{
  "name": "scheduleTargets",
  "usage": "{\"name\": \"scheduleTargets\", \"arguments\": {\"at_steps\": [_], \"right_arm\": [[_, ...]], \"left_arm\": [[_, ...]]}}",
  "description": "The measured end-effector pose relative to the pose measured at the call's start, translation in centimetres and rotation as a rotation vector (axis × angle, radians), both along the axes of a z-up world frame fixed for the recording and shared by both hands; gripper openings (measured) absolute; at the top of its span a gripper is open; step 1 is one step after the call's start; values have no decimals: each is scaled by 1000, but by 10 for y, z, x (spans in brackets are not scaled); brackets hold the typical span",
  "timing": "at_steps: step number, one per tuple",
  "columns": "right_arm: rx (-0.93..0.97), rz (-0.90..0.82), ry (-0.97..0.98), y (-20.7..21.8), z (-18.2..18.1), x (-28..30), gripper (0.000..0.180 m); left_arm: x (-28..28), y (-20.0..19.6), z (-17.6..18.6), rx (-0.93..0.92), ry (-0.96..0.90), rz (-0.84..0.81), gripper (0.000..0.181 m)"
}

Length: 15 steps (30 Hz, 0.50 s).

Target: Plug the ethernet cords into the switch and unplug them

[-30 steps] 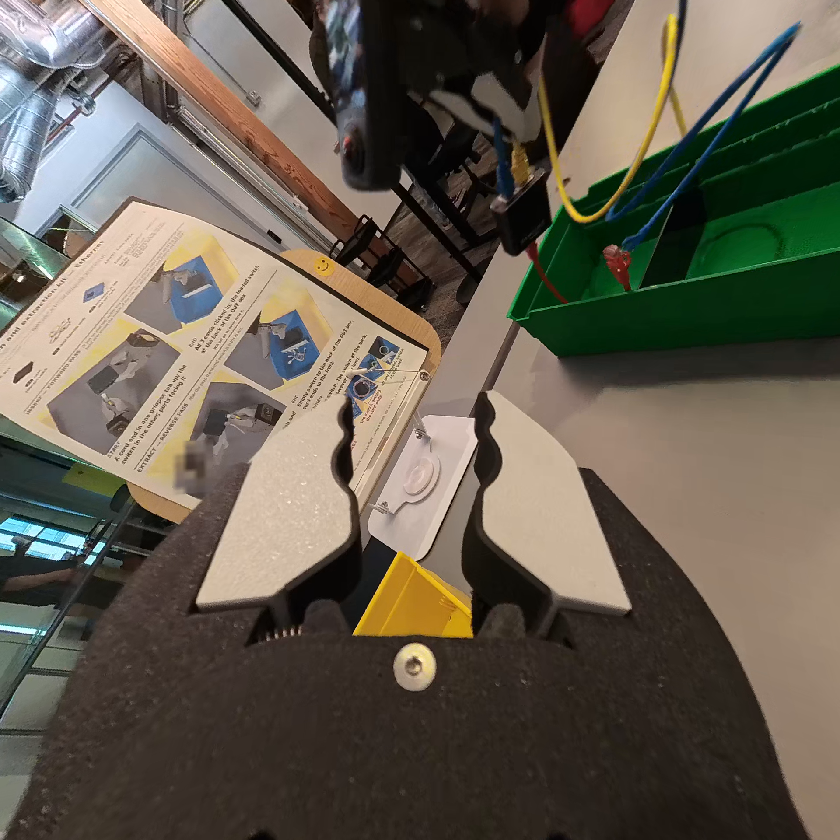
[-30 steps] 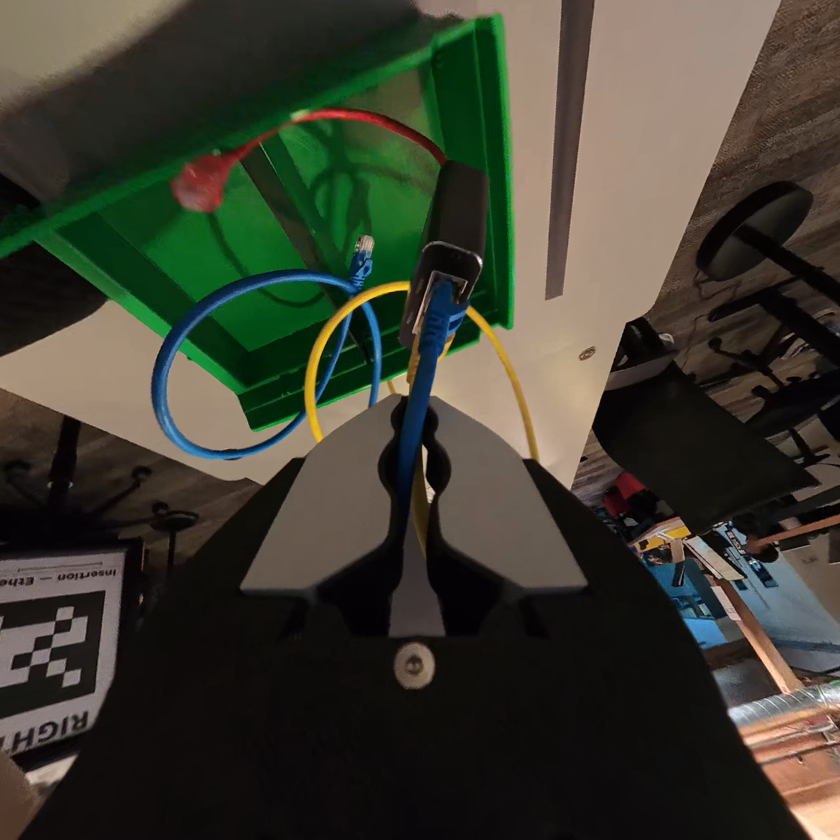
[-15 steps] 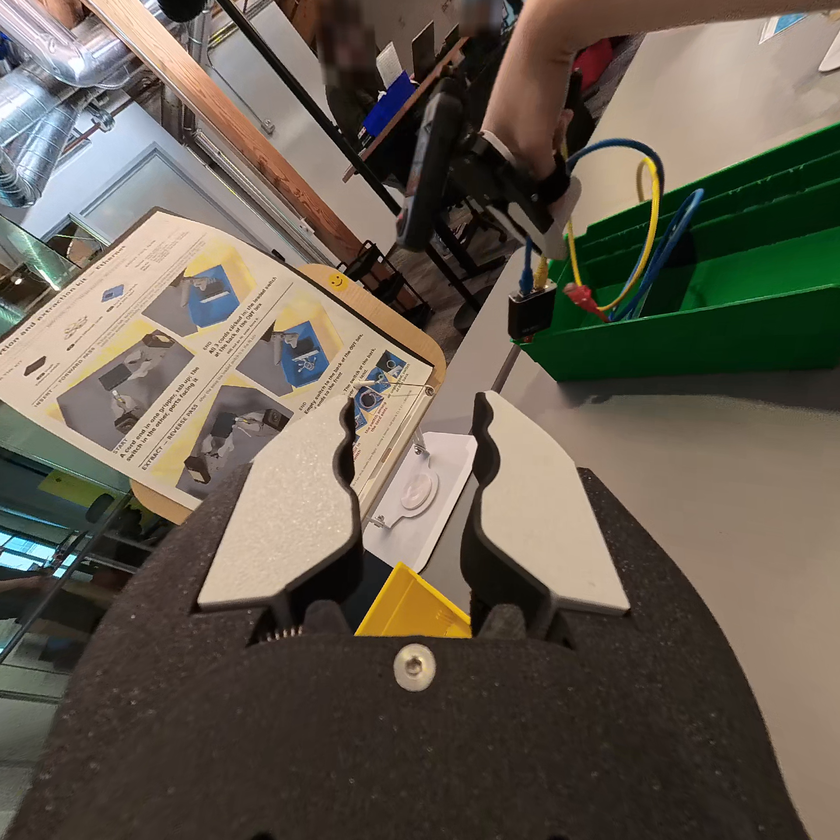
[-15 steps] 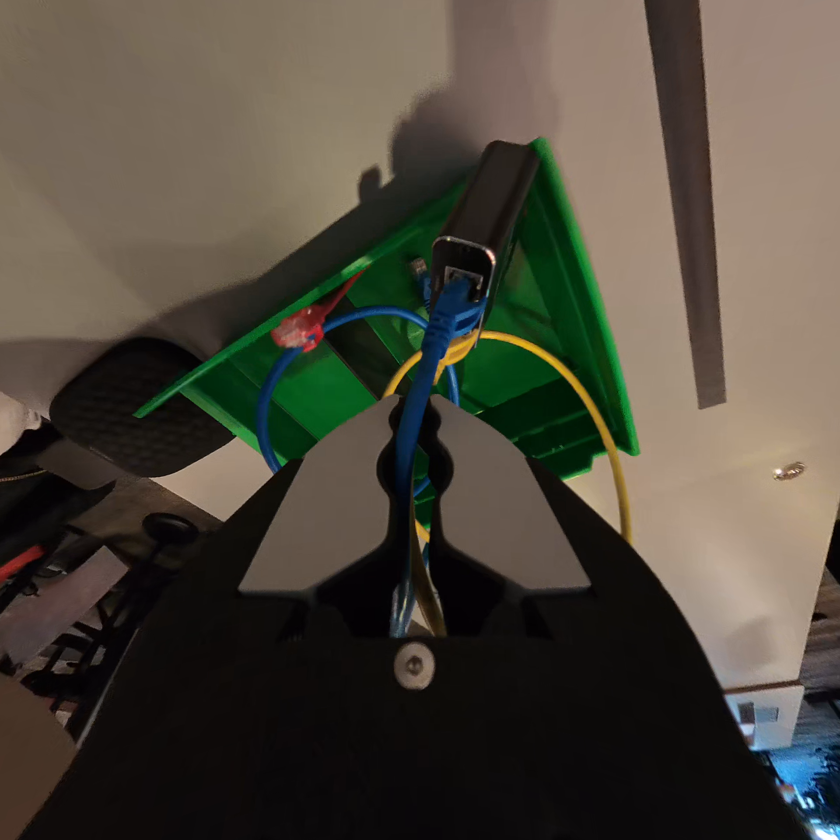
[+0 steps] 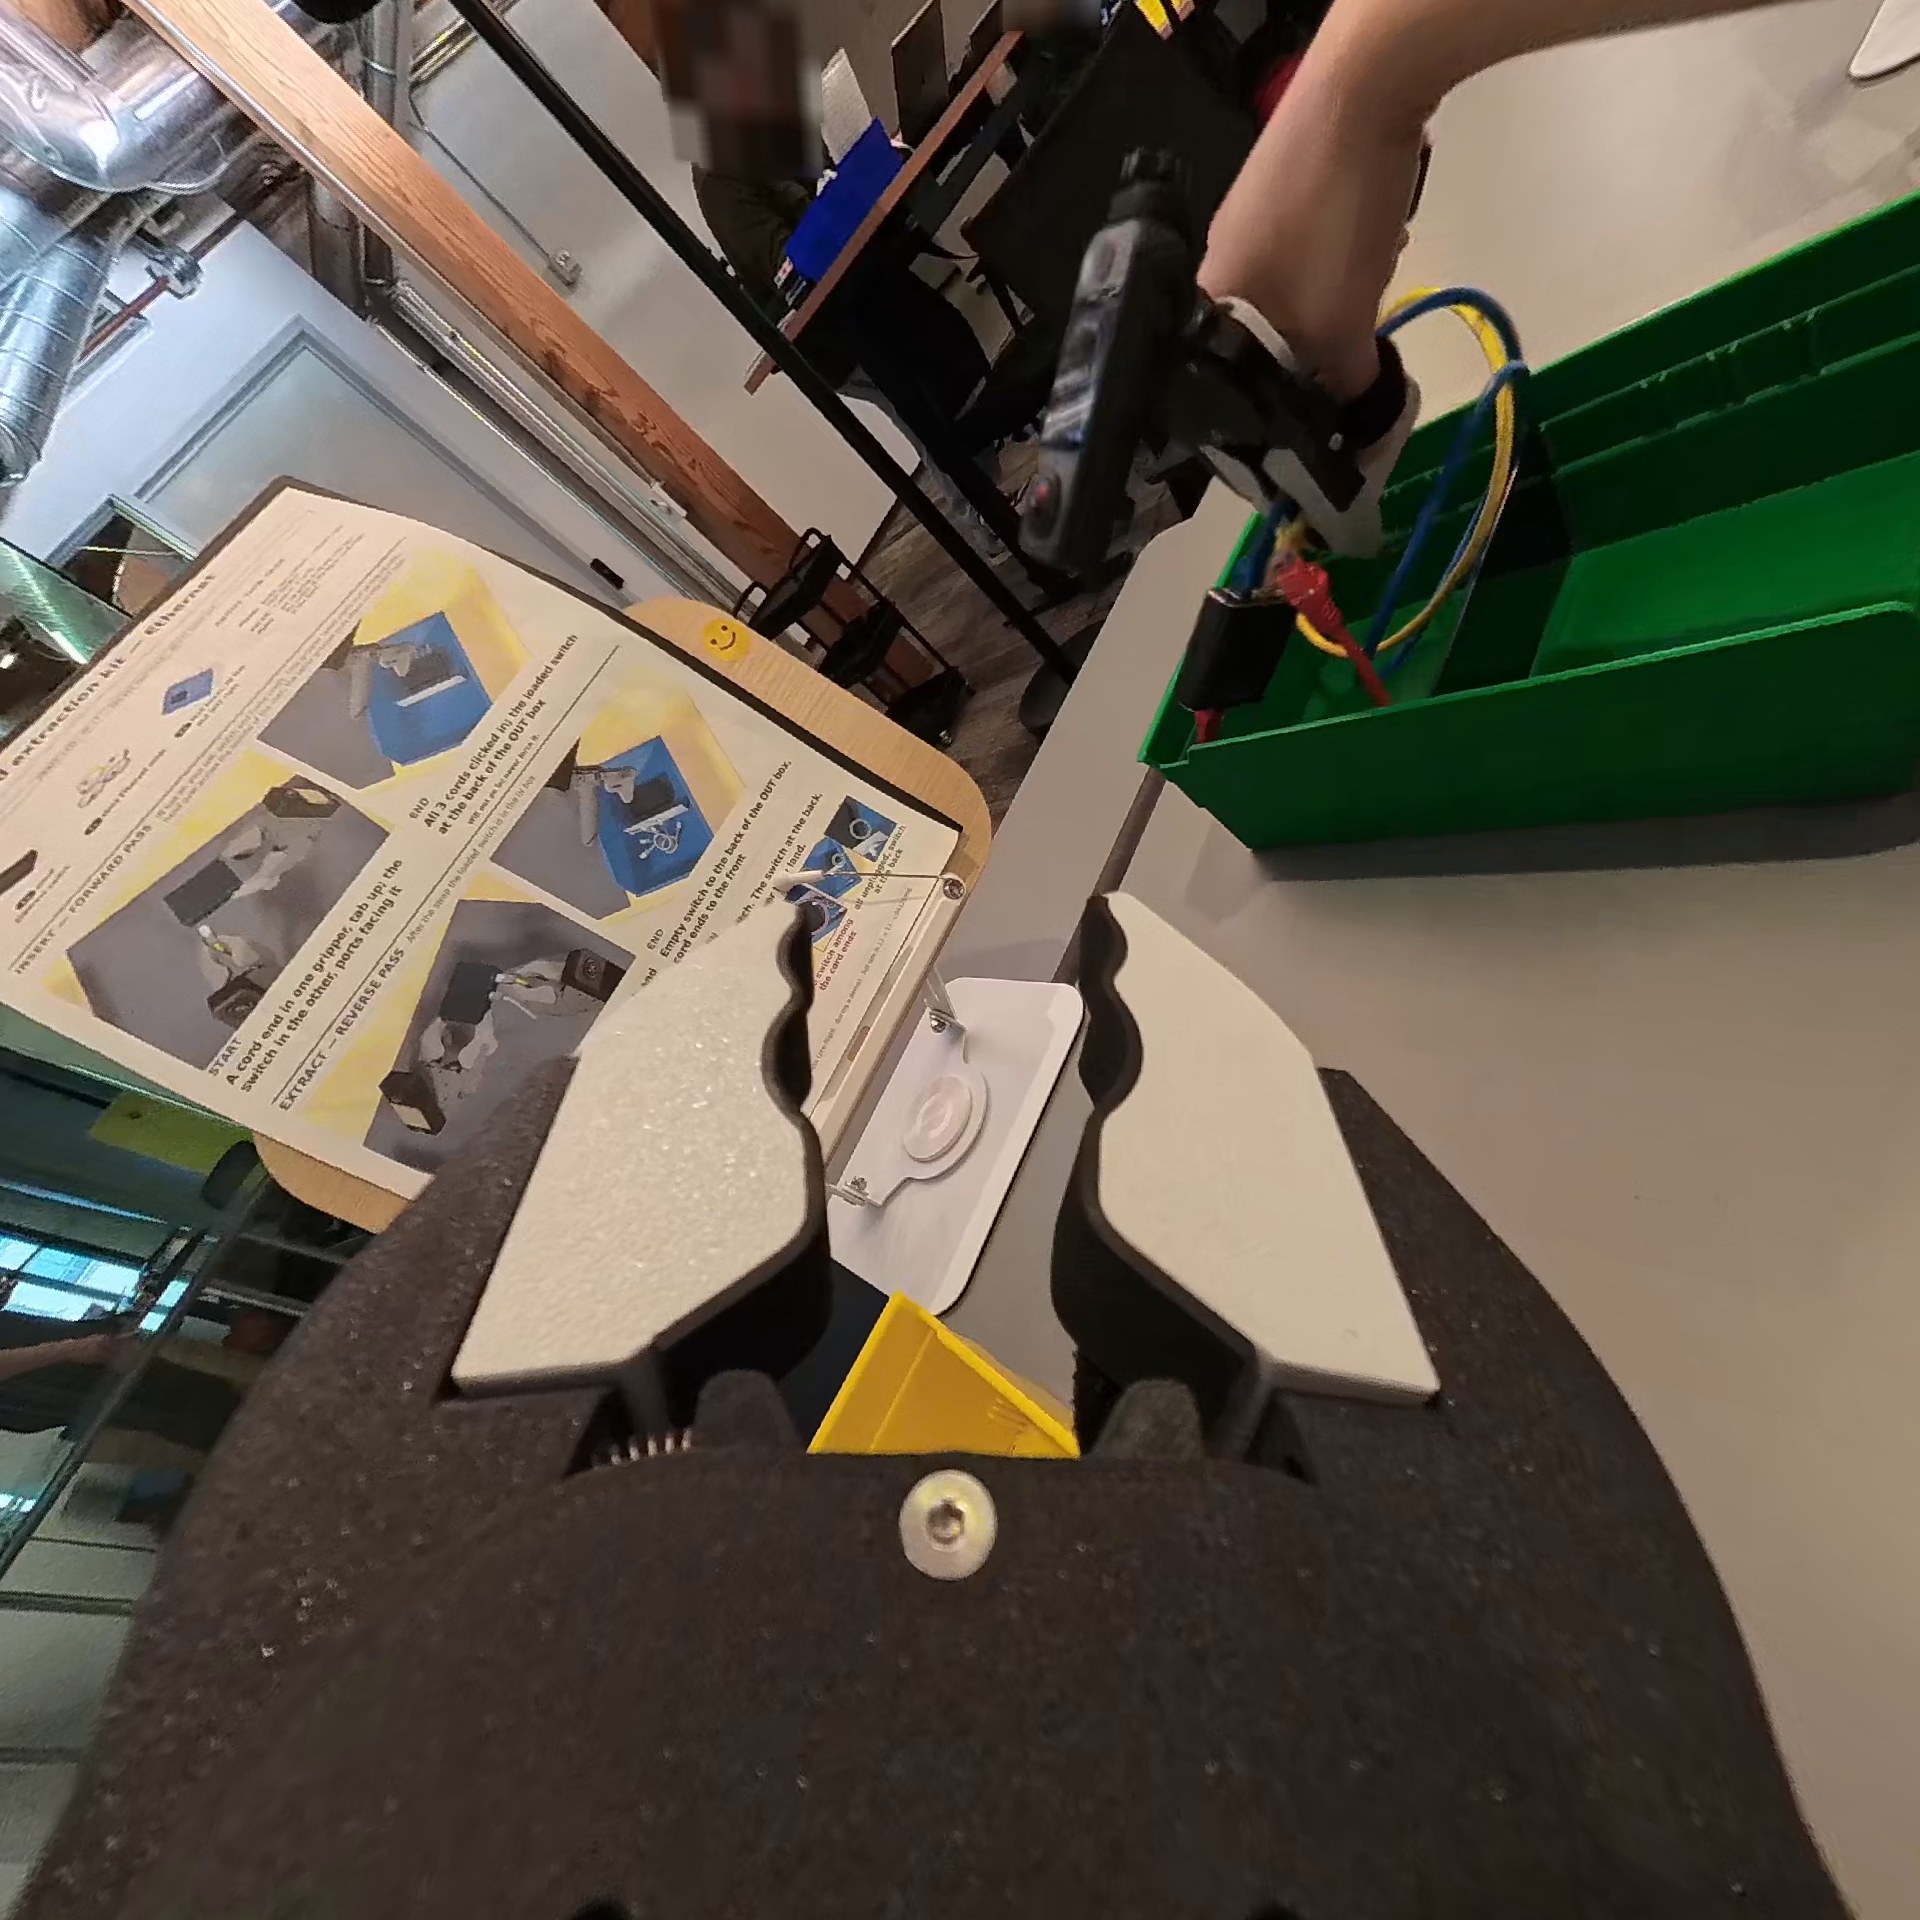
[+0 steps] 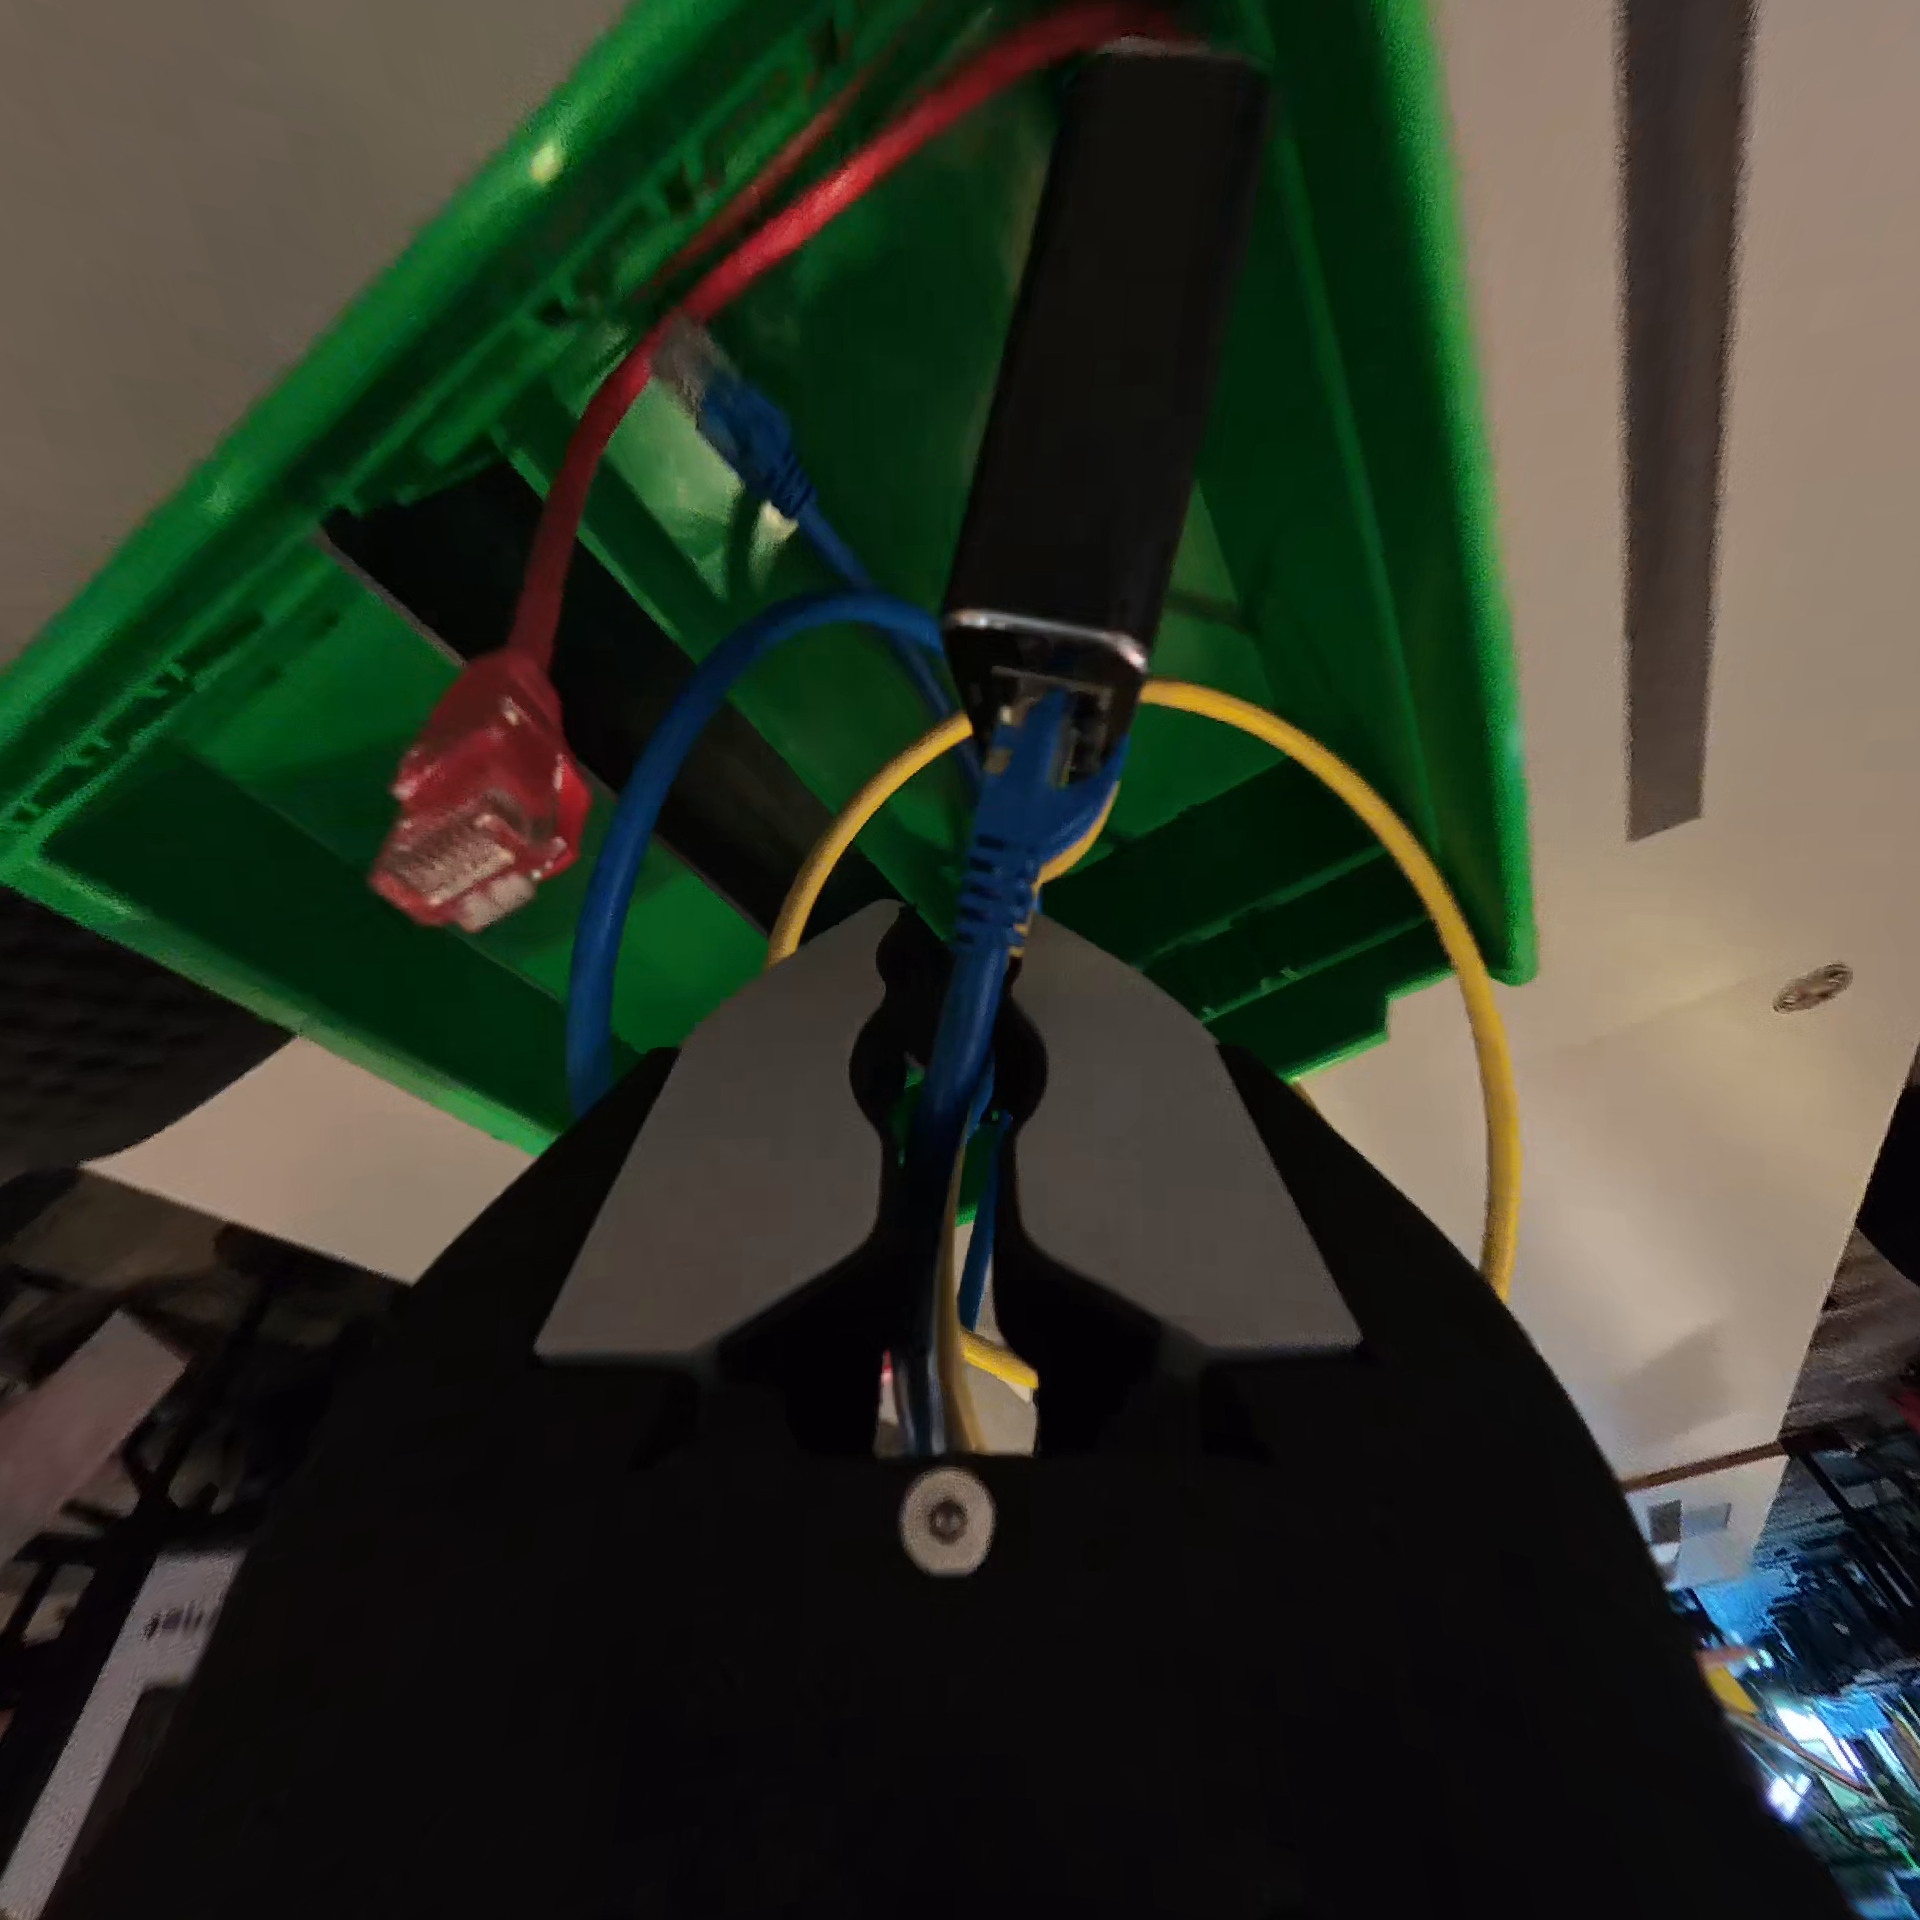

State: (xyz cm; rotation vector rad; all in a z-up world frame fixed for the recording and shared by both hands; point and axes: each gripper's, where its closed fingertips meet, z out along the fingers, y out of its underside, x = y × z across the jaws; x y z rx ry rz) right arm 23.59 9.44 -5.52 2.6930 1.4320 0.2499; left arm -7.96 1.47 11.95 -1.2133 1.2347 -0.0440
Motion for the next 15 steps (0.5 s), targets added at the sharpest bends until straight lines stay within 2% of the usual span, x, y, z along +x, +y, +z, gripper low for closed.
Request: {"name": "scheduleTargets", "arguments": {"at_steps": [3, 6, 9, 10, 12, 14, 15], "right_arm": [[125, 12, 64, 9, 24, -10, 26], [311, 68, 163, 18, 66, -25, 40], [646, 72, 319, 24, 131, -29, 46], [745, 10, 407, 20, 152, -22, 46], [885, -284, 607, 12, 178, 17, 49], [910, -674, 812, 2, 171, 77, 62], [885, -856, 900, -1, 156, 107, 61]], "left_arm": [[0, -1, 0, 5, 5, 4, 49], [0, -2, 2, 8, 0, 5, 49], [-3, 0, 3, 11, 4, 24, 49], [-5, 0, 3, 9, 4, 28, 49], [-6, 0, 4, 8, -1, 31, 48], [-7, 1, 4, 10, -3, 37, 48], [-7, 1, 4, 9, -3, 40, 48]]}}
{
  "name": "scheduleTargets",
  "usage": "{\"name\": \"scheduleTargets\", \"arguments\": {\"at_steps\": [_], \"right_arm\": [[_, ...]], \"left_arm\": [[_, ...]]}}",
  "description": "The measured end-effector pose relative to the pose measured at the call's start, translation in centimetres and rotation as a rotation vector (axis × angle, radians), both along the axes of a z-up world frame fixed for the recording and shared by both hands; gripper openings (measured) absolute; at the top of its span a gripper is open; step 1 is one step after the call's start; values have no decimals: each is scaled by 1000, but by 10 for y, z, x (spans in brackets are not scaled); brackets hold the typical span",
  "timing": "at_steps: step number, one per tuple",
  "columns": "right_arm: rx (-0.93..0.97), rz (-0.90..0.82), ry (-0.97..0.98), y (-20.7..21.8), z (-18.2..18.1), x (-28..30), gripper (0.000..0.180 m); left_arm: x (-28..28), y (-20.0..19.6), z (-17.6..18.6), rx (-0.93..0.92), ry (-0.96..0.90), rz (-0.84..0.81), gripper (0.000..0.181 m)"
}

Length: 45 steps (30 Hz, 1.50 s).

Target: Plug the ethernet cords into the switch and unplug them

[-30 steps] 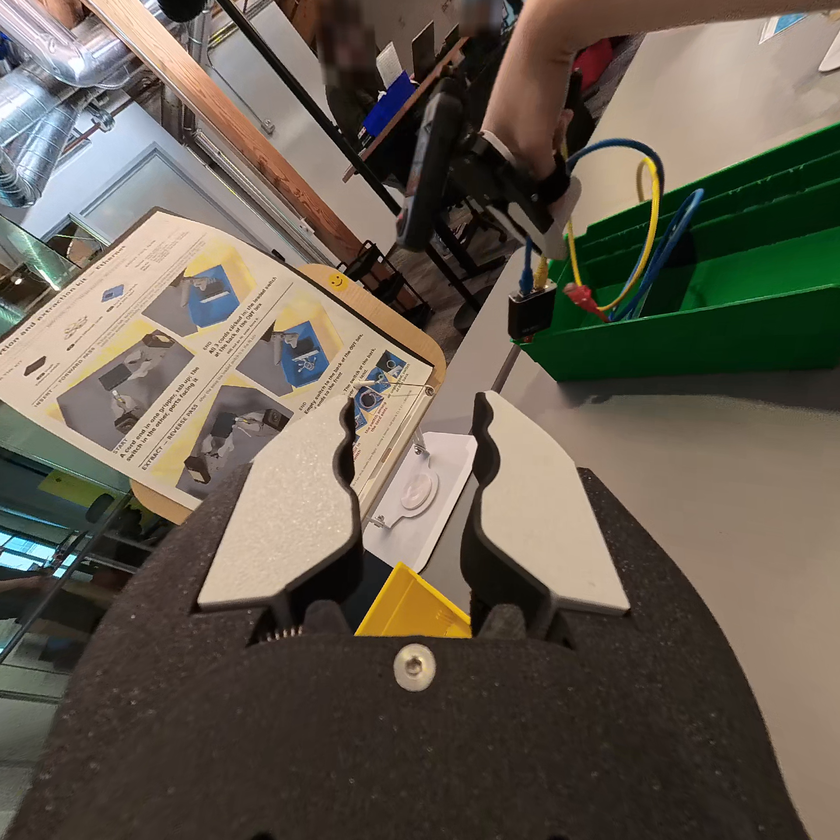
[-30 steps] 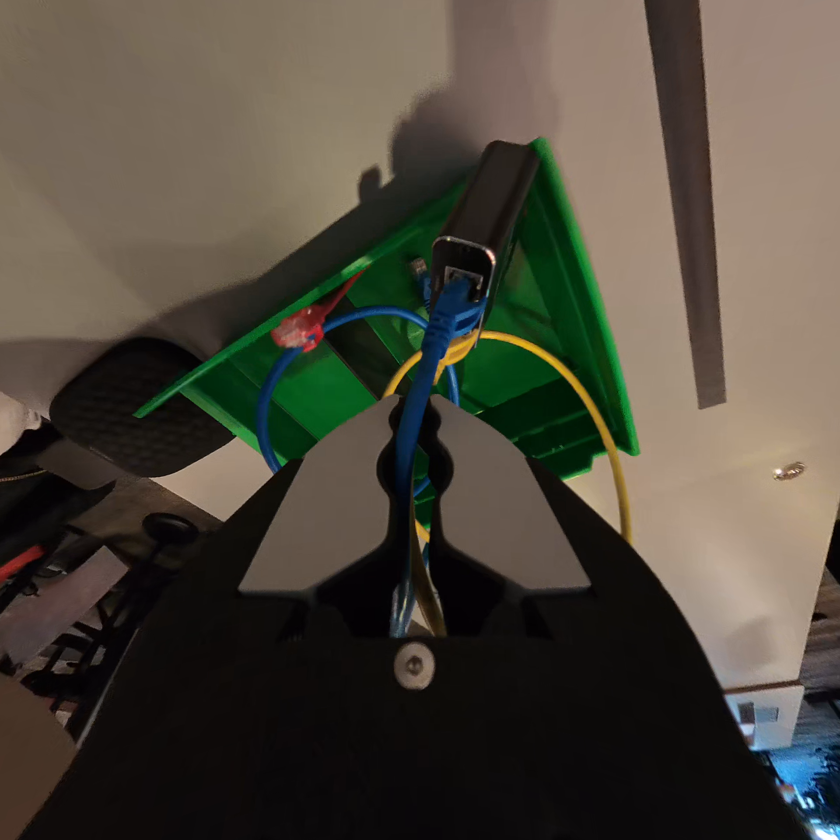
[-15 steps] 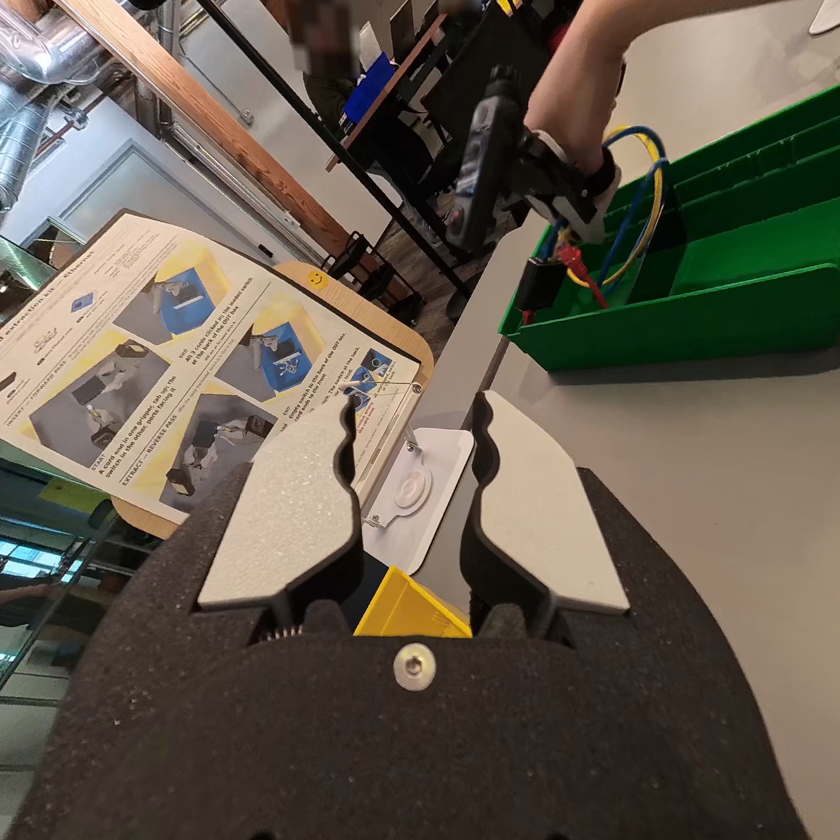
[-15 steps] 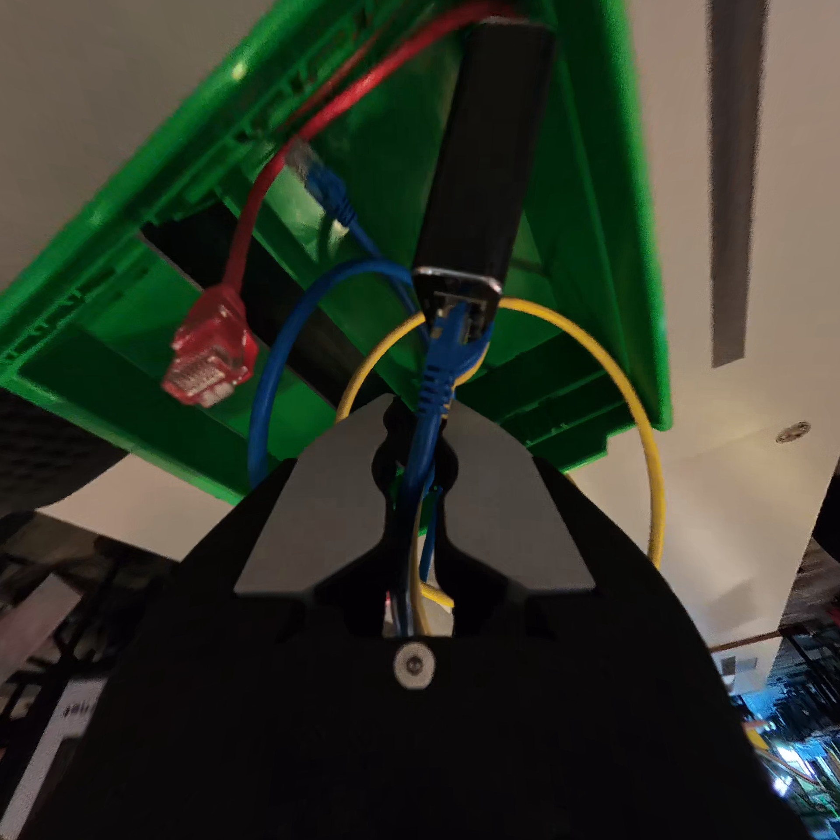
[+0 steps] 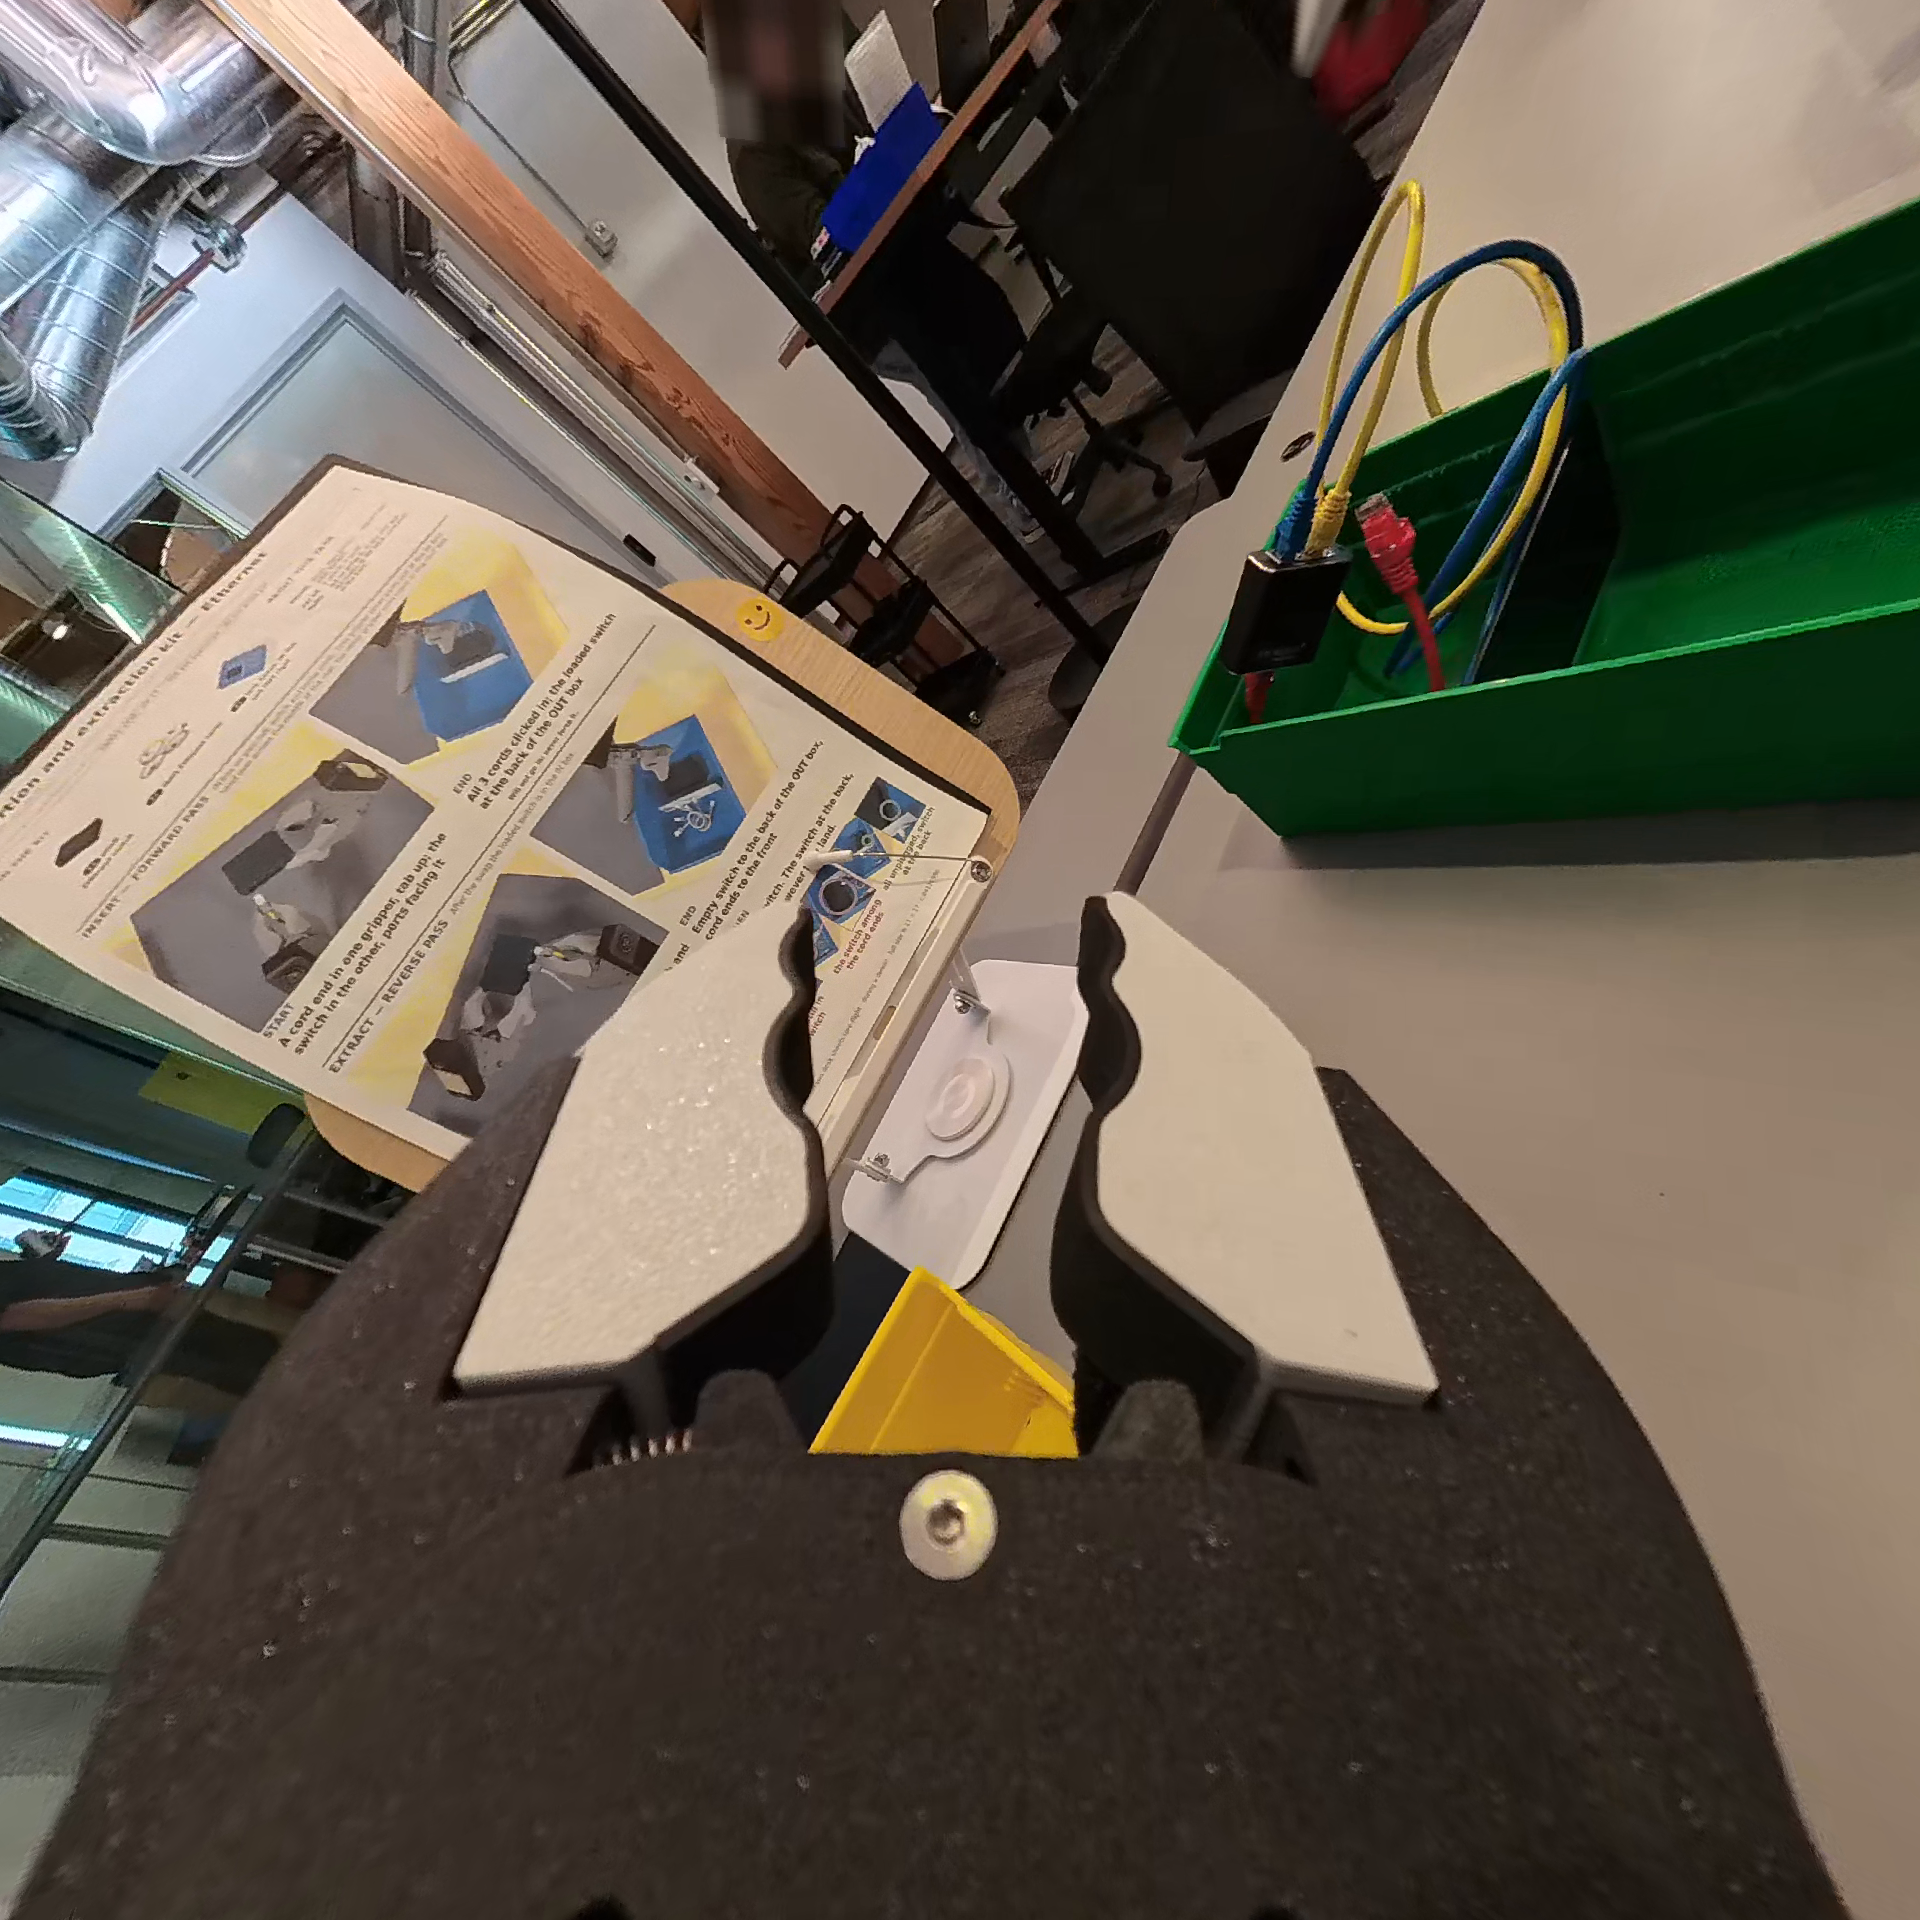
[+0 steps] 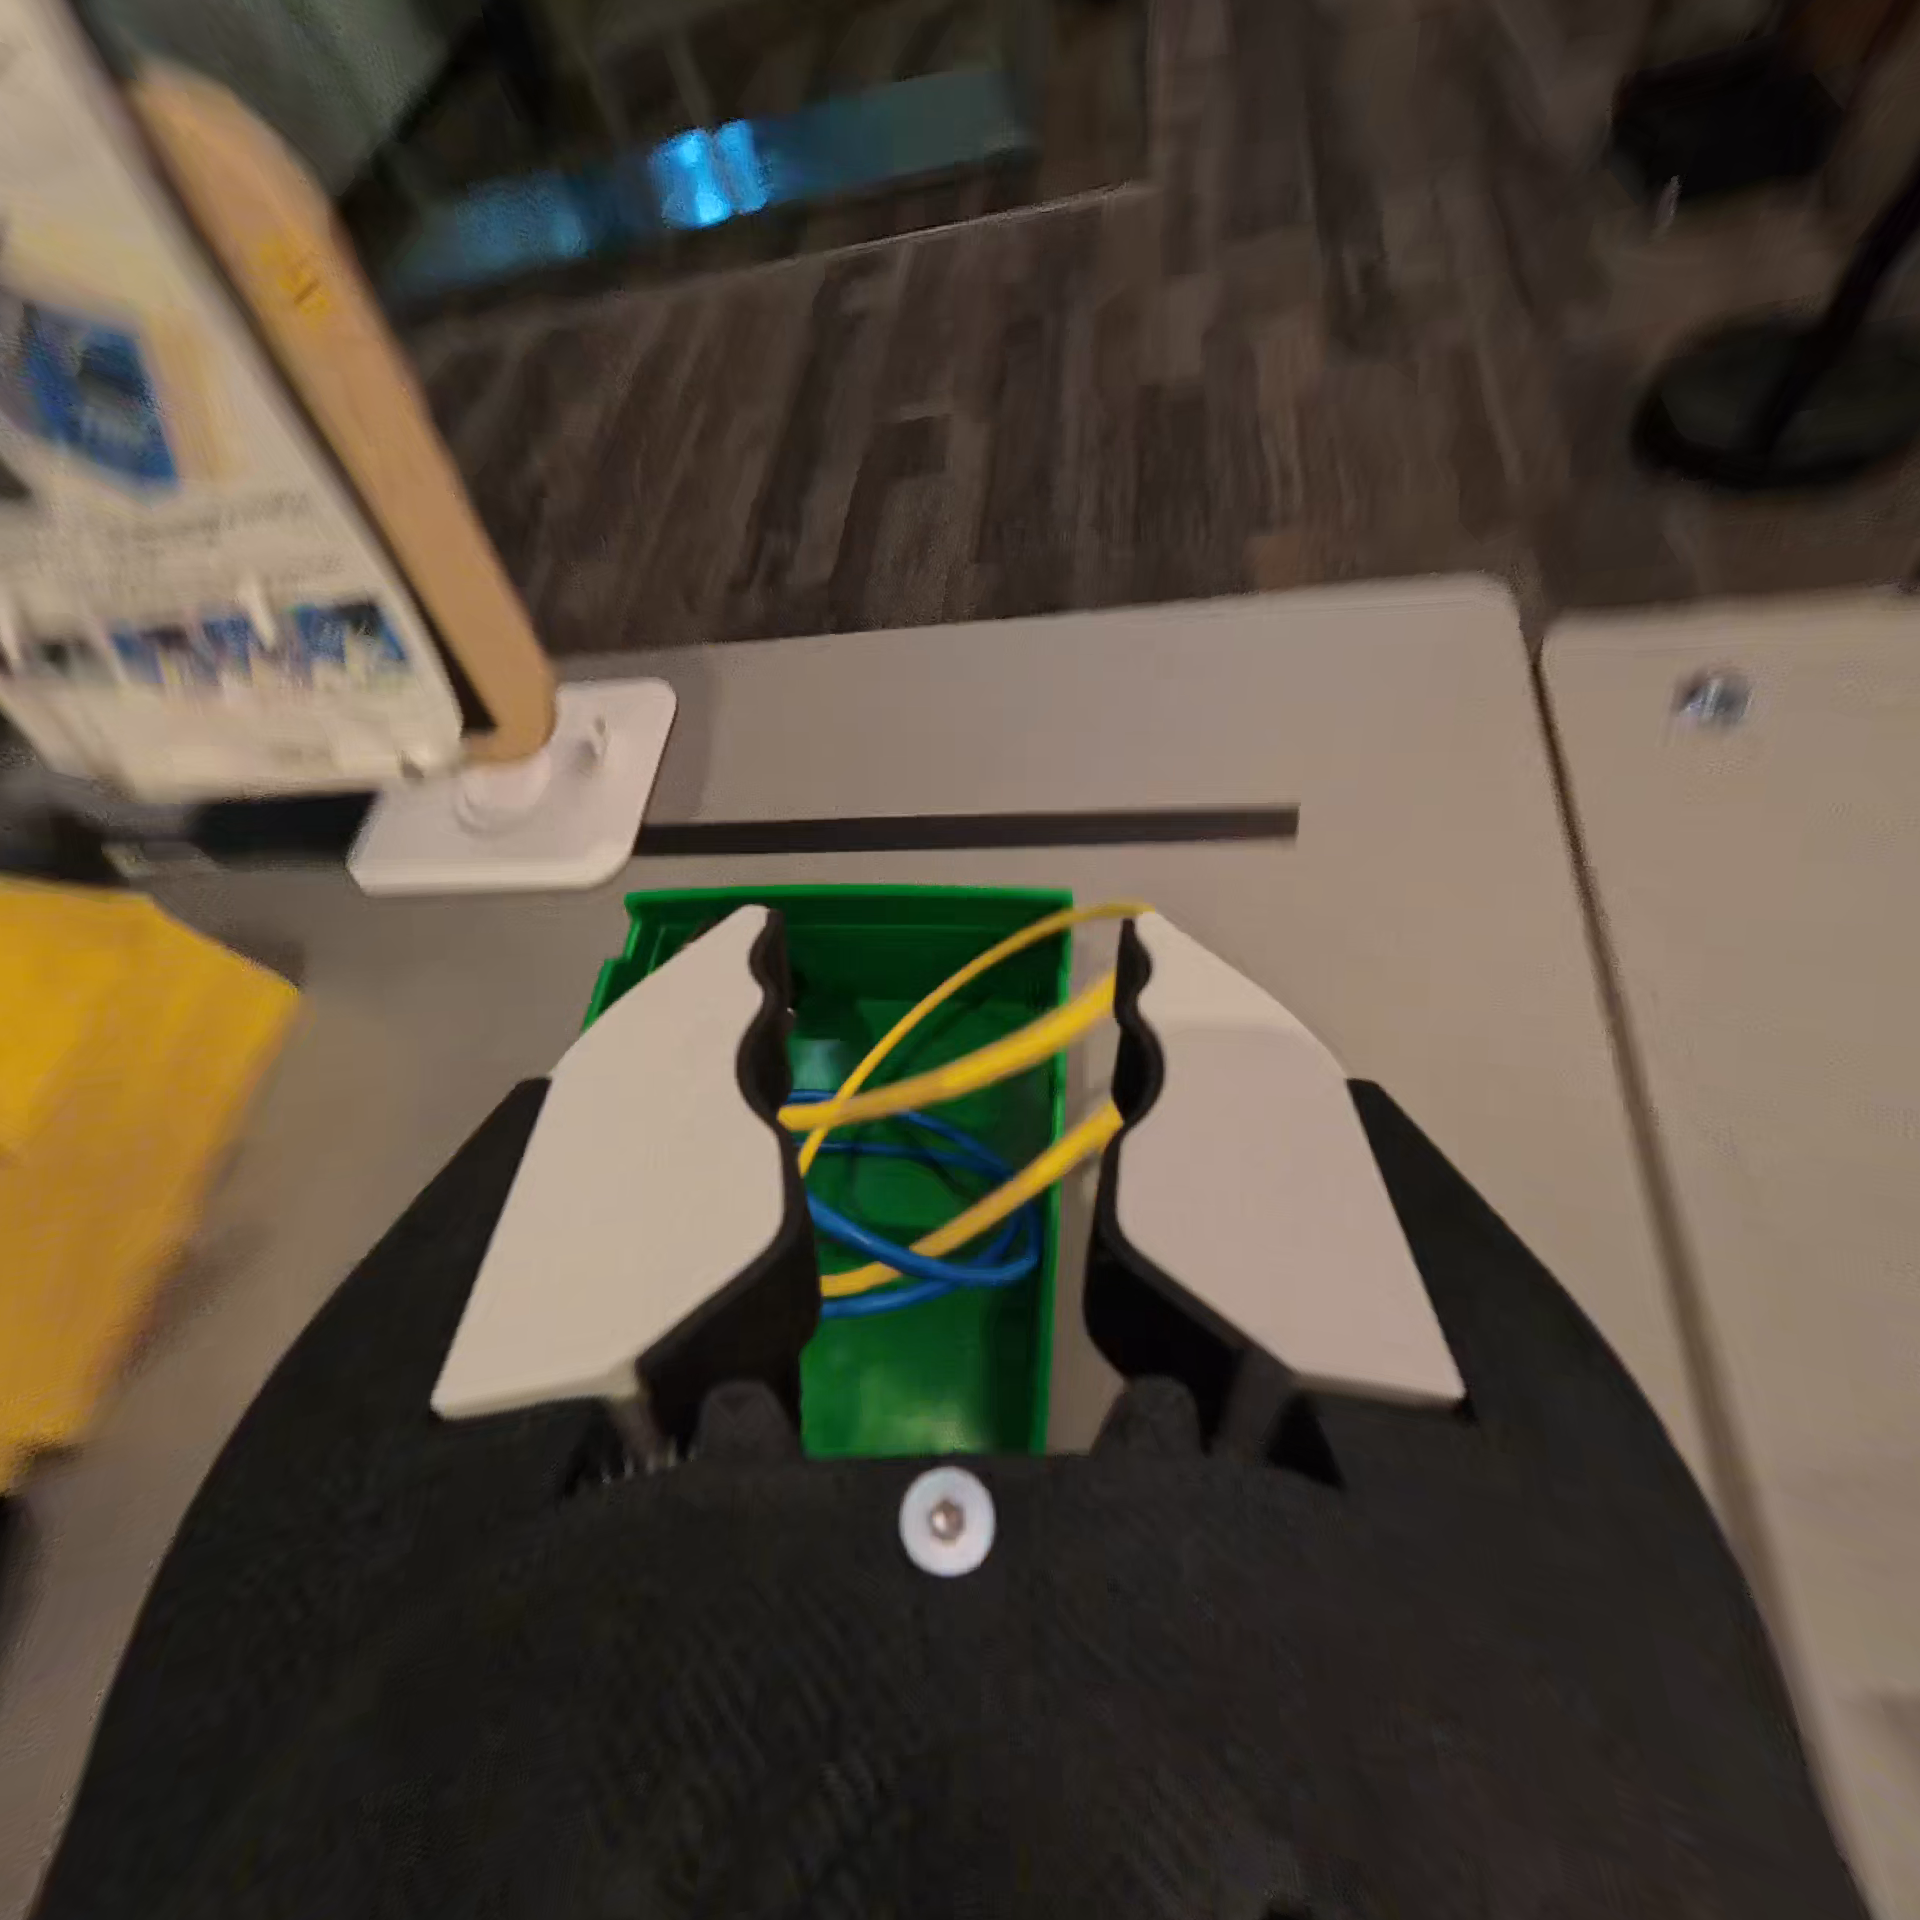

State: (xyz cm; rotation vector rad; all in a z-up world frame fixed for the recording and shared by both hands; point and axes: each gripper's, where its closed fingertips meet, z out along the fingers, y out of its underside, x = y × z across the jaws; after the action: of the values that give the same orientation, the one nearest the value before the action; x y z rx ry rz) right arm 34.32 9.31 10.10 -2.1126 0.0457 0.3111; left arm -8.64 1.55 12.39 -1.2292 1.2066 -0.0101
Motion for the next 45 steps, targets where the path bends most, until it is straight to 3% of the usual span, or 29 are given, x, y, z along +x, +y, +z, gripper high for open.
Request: {"name": "scheduleTargets", "arguments": {"at_steps": [3, 5, 8, 14, 20, 25, 29, 37, 45], "right_arm": [[-72, -56, 468, -8, -49, 38, 70], [-87, -82, 654, -9, -71, 48, 78], [-112, -86, 753, -2, -89, 46, 86], [-200, -83, 892, 26, -88, 16, 82], [-386, -60, 781, 30, -99, -13, 52], [-406, 47, 699, 28, -85, -37, 10], [-367, 133, 566, 28, -64, -56, 9], [-426, 116, 18, 16, -70, -59, 10], [-324, -94, 131, 25, -79, -16, 6]], "left_arm": [[3, 0, -2, -2, 3, -4, 48], [6, 1, -5, -11, 12, -3, 48], [10, 4, -11, -10, 44, 11, 48], [16, 4, -19, -9, 90, 22, 48], [15, 1, -17, 2, 94, 21, 46], [12, -2, -11, 14, 76, 13, 46], [9, -6, -5, 28, 64, 5, 45], [6, -13, 4, 48, 33, -12, 44], [3, -18, 9, 64, 22, -16, 44]]}}
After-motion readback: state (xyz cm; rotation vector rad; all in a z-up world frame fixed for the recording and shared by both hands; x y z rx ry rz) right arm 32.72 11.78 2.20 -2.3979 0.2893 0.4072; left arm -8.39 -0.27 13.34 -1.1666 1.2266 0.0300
